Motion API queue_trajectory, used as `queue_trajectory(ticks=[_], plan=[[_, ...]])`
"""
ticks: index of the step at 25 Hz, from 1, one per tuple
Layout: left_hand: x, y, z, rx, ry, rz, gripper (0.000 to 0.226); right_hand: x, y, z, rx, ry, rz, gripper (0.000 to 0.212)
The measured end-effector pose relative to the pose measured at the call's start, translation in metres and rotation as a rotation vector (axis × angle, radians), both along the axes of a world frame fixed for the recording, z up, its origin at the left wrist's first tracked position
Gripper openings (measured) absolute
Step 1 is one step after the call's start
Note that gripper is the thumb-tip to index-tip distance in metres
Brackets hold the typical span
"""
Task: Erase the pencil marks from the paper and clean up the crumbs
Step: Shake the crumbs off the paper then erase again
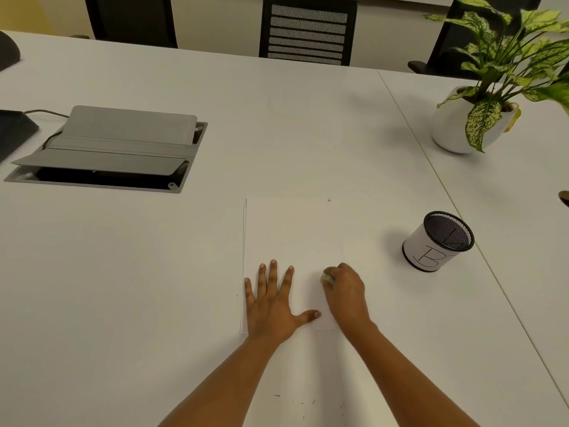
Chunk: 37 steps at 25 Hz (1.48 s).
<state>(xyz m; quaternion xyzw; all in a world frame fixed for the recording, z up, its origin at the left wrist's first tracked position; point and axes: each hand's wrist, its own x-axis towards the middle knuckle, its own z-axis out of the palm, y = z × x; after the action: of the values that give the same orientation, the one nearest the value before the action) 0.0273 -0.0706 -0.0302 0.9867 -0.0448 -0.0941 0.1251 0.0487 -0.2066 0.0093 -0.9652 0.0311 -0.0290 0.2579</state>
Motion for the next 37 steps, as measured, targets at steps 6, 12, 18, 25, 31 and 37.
queue_trajectory(ticks=[6,12,18,25,31,37], plan=[[0.000,0.000,0.001,-0.007,0.030,0.019,0.127,-0.008,-0.033,0.010,0.460,0.049,-0.331,0.016],[0.001,0.000,0.004,-0.027,0.071,0.046,0.098,-0.005,-0.070,0.004,0.619,0.130,-0.620,0.026],[0.011,0.016,0.024,-0.292,-0.119,0.429,0.063,-0.020,-0.040,0.002,0.400,0.036,-0.386,0.024],[0.057,0.043,0.043,-0.964,0.211,0.930,0.064,-0.024,-0.026,-0.007,0.328,0.167,-0.349,0.046],[0.070,0.056,0.027,-1.077,0.352,0.913,0.054,-0.024,-0.029,-0.010,0.416,0.155,-0.378,0.044],[0.048,0.042,0.039,-1.138,0.098,0.588,0.039,-0.023,-0.033,-0.006,0.445,0.152,-0.364,0.035]])
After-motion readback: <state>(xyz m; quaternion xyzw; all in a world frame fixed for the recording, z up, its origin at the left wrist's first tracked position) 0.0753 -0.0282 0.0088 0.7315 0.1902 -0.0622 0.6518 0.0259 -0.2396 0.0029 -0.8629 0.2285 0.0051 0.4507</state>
